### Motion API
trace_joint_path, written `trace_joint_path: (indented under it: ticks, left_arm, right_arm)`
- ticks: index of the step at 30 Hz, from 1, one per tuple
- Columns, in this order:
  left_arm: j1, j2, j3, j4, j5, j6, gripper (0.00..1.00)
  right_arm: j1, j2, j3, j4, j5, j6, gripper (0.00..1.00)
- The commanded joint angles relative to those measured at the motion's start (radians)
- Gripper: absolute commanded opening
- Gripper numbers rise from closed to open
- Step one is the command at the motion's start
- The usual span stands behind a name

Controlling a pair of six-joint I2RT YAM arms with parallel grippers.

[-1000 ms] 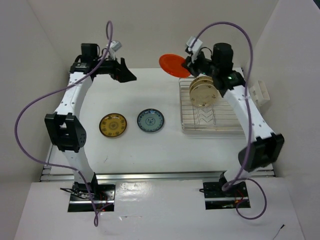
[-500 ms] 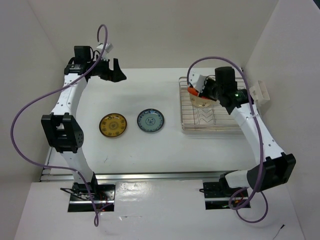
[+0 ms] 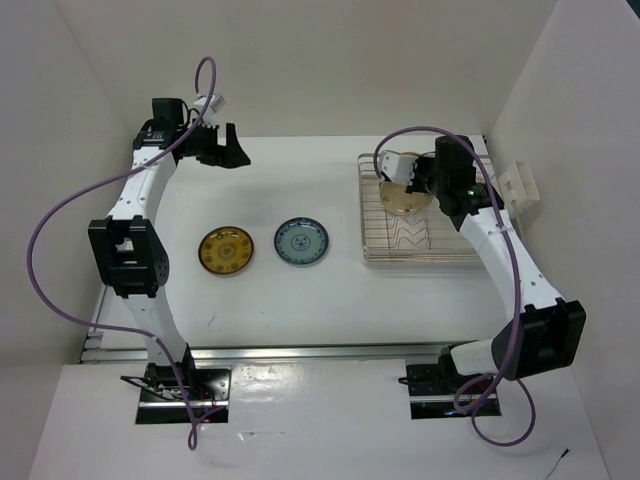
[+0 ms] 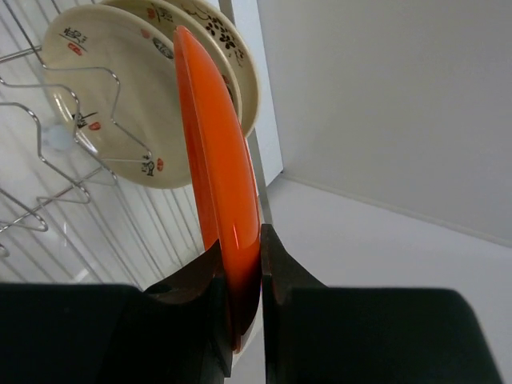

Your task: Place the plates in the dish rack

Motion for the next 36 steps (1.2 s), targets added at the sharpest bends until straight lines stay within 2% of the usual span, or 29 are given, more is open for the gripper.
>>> trace_joint_path:
  ticks: [1,15,25,30,36]
  left_arm:
    - [0.009,0.022,0.025,0.018,0.022,0.001,1.0]
    - [0.028,0.041,0.006,0.018,0.022,0.001,1.0]
    - [0.037,0.07,0.024,0.018,0.044,0.001,1.0]
    - [0.037,0.07,0.024,0.018,0.044,0.001,1.0]
    - [0.037,0.07,0.015,0.027,0.062,-0.01,1.0]
  right_arm:
    - [-0.009,0.021,0.008,0.091,-0.025,-0.059,0.0]
    - [-0.036,0.099,-0.082,0.137,-0.085,-0.034,0.0]
    - [-0.048,0.173,-0.05,0.135,-0.102,0.018,0.0]
    - [-0.059,0.115,-0.015,0.157,-0.052,0.044,0.0]
    - [-0.059,0.024,-0.004,0.128,-0.076,0.035,0.0]
